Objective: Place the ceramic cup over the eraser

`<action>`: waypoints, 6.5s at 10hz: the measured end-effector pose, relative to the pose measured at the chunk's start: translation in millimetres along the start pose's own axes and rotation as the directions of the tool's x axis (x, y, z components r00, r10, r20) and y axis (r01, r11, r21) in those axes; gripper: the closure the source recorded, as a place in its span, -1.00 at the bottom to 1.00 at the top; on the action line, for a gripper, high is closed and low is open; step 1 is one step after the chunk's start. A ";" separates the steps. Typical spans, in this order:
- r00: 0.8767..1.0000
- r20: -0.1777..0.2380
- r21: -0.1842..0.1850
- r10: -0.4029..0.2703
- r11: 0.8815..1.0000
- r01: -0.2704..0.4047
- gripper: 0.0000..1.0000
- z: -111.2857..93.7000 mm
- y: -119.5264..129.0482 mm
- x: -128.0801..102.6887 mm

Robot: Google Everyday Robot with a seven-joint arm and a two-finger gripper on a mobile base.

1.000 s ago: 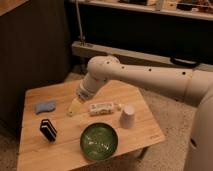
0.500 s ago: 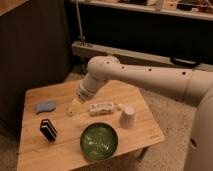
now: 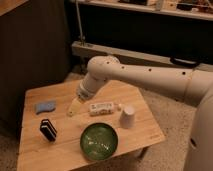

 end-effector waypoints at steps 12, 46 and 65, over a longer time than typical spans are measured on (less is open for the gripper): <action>0.836 -0.262 0.333 0.482 0.858 -0.390 -0.58 -66.4 -99.5 173.5; 0.722 -0.246 0.307 0.647 0.759 -0.574 0.11 -7.9 -104.9 270.1; 0.734 -0.255 0.296 0.630 0.773 -0.561 -0.60 -12.6 -118.2 256.4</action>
